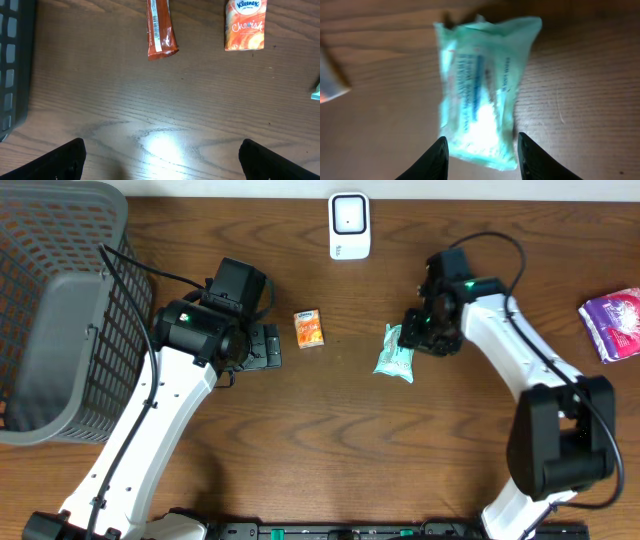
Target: Scan the item barcode
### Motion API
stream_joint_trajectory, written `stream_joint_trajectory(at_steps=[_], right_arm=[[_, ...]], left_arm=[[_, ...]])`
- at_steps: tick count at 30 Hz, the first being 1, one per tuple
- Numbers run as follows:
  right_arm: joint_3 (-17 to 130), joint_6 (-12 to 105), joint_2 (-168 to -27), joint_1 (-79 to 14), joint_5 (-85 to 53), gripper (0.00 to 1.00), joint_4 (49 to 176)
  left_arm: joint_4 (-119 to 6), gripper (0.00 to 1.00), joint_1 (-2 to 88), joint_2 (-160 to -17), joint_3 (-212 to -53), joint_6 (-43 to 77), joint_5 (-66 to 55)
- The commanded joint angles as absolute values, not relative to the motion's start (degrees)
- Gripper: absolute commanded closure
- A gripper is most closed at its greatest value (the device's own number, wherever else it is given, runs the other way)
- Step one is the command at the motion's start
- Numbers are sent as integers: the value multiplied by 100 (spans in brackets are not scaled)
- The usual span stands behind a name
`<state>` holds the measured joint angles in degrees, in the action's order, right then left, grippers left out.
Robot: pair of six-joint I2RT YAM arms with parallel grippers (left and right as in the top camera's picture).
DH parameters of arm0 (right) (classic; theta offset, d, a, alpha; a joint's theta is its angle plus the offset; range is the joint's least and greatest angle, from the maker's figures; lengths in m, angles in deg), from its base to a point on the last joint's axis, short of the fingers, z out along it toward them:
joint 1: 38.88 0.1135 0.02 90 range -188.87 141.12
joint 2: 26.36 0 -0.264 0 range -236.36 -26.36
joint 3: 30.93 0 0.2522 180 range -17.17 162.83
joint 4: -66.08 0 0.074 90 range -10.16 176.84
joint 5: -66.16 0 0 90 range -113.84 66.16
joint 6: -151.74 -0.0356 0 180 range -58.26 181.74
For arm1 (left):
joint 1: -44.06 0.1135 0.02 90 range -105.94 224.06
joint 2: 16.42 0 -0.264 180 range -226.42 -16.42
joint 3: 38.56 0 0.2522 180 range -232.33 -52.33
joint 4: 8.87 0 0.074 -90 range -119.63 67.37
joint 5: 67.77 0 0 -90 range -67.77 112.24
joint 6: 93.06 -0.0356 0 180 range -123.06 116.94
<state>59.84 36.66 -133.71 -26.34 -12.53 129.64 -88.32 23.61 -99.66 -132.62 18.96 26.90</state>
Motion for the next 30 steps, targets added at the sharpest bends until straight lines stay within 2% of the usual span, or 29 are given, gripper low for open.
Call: stream_joint_trajectory(at_steps=[1, 9, 15, 21, 25, 30], right_arm=[[5741, 3303, -13732, -2527, -1776, 61, 12766], [5912, 3426, -13913, -2518, -1577, 60, 12772], [6861, 3850, -13771, -2588, -1579, 46, 13627], [6994, 4081, -13775, -2686, -1579, 42, 14033], [6587, 4079, -13782, -2778, -1371, 38, 13804], [5781, 3994, -13786, -2796, -667, 36, 12746]], left_arm=[[-8854, 2, 2374, -9968, -13290, 1817, 2723], [-8854, 2, 2374, -9968, -13290, 1817, 2723], [-8854, 2, 2374, -9968, -13290, 1817, 2723], [-8854, 2, 2374, -9968, -13290, 1817, 2723], [-8854, 2, 2374, -9968, -13290, 1817, 2723], [-8854, 2, 2374, -9968, -13290, 1817, 2723]])
